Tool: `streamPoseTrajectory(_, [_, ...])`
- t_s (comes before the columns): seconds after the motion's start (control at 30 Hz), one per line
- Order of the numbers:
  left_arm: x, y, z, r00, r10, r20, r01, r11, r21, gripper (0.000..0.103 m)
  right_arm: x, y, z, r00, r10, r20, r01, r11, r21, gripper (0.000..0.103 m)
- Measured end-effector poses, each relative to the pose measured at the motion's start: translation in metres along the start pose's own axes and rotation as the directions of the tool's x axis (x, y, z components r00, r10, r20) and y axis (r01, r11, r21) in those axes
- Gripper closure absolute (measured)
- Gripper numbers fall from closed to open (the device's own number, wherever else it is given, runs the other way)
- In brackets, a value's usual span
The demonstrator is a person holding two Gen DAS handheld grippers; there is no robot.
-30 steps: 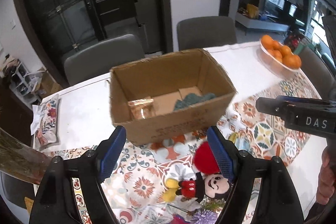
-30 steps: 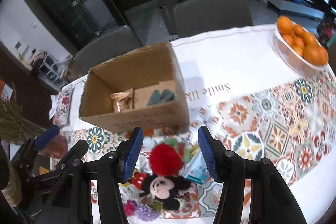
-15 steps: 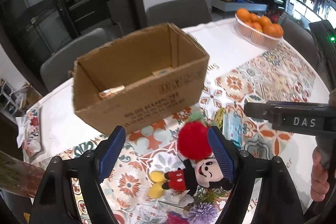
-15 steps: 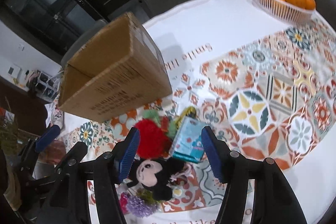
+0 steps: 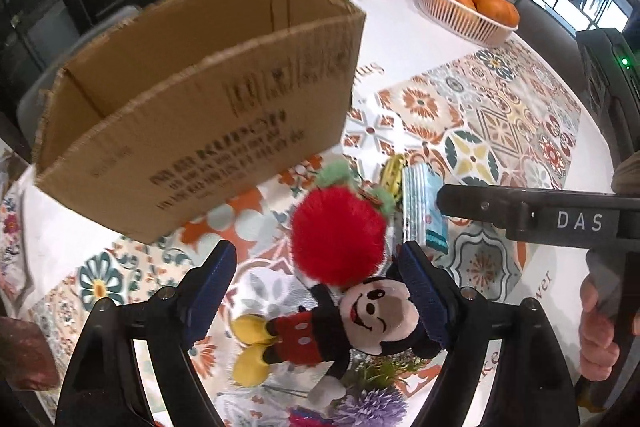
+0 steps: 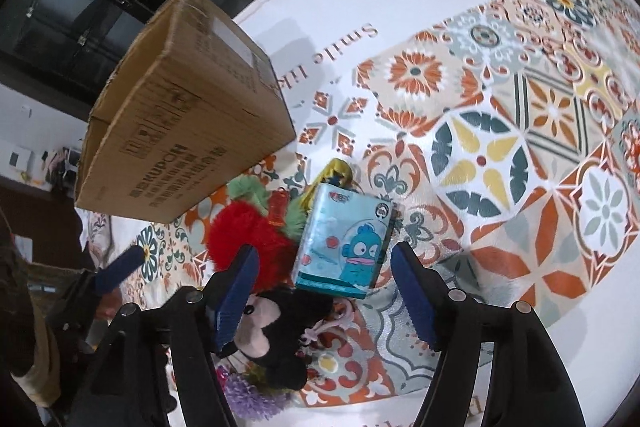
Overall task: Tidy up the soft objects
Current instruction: 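Move left tool to the red pompom while right tool reaches the tissue pack, then close left tool on the red pompom while right tool grips the blue tissue pack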
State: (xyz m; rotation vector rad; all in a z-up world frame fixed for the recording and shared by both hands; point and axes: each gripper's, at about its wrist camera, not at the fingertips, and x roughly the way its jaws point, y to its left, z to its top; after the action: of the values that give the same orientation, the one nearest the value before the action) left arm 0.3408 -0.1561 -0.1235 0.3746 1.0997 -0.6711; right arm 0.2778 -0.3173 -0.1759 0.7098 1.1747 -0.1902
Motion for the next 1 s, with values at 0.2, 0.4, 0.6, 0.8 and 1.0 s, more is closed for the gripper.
streamPoseTrajectory(0.2, [0.026, 0.0, 0.0, 0.998, -0.039, -0.057, 0.039, 0.999, -0.001, 0.019, 0.02, -0.011, -0.004, 0.999, 0.014, -0.034, -0.012, 0.998, 0.057, 0.033])
streamPoseTrajectory(0.4, [0.049, 0.002, 0.001, 0.991, -0.082, -0.102, 0.081, 0.997, -0.015, 0.019, 0.039, -0.02, -0.001, 0.997, 0.025, -0.07, -0.017, 0.994, 0.111, 0.033])
streamPoseTrajectory(0.6, [0.071, 0.0, 0.004, 0.984, -0.101, -0.145, 0.099, 0.995, -0.015, 0.019, 0.052, -0.022, 0.003, 0.996, 0.023, -0.086, -0.012, 0.991, 0.131, 0.033])
streamPoseTrajectory(0.8, [0.091, -0.002, 0.004, 0.978, -0.114, -0.175, 0.108, 0.993, -0.04, 0.02, 0.061, -0.023, 0.008, 0.995, 0.023, -0.1, -0.009, 0.99, 0.138, 0.033])
streamPoseTrajectory(1.0, [0.103, 0.002, 0.004, 0.975, -0.116, -0.188, 0.102, 0.991, -0.082, 0.038, 0.069, -0.012, 0.014, 0.996, -0.011, -0.09, 0.019, 0.996, 0.091, 0.033])
